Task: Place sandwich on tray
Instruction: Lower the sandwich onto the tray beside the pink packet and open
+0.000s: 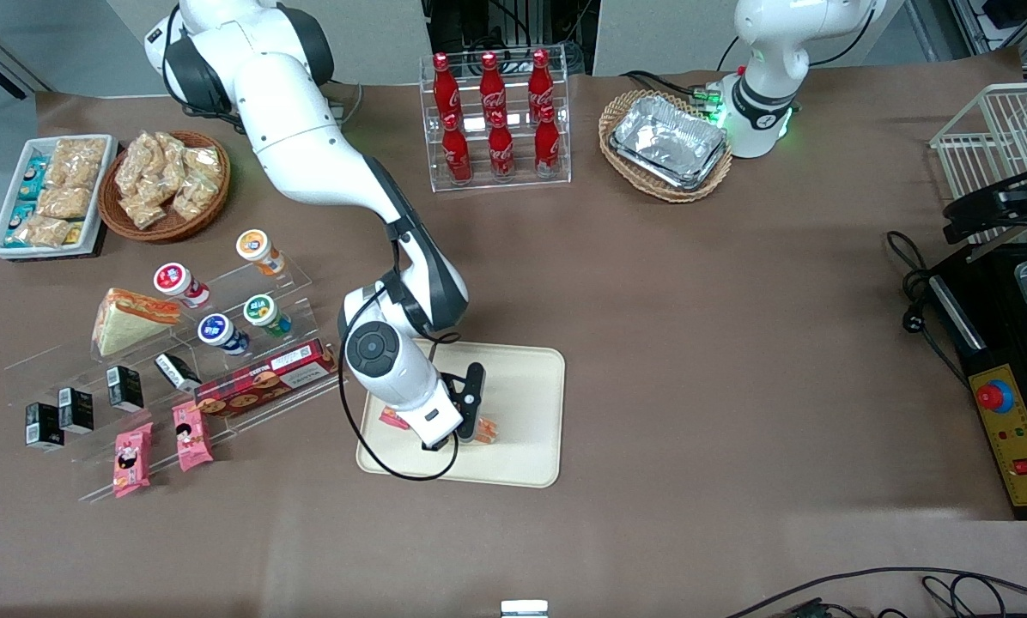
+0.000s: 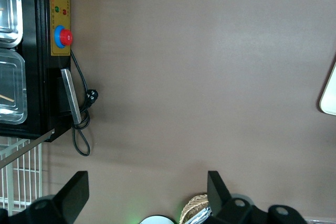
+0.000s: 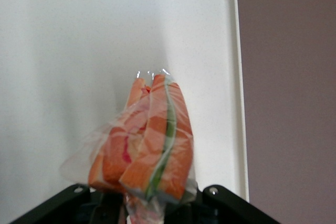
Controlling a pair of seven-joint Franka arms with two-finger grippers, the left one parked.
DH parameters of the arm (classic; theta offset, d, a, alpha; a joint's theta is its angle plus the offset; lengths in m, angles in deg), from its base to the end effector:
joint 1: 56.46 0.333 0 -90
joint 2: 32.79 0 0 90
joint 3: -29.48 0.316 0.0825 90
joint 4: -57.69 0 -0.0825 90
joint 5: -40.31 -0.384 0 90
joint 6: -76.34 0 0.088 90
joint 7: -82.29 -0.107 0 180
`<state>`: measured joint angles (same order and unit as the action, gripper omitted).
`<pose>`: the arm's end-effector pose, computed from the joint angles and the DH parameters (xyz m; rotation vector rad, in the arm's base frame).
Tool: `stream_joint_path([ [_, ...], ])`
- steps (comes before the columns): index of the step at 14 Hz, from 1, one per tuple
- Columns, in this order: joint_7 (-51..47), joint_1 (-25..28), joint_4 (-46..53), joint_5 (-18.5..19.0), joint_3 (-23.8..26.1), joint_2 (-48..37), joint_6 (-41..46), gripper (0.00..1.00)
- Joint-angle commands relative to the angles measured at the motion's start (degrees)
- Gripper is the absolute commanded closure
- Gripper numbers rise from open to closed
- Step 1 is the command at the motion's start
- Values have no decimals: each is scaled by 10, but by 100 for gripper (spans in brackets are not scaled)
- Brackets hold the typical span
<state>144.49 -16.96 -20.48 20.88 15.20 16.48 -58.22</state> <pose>0.6577 0.3631 0.2268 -2.3717 -2.0053 -0.2667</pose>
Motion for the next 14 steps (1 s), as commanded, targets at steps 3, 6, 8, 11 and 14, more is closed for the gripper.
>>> stream_joint_path([
  [3, 7, -13, 22, -45, 4, 15, -6, 0],
  [6, 7, -14, 22, -61, 4, 8, 3, 0],
  [8, 7, -21, 21, -75, 4, -4, 21, 0],
  [11, 8, -30, 21, -88, 4, -36, 76, 0],
  [14, 6, -40, 14, -106, 0, -94, 139, 0],
])
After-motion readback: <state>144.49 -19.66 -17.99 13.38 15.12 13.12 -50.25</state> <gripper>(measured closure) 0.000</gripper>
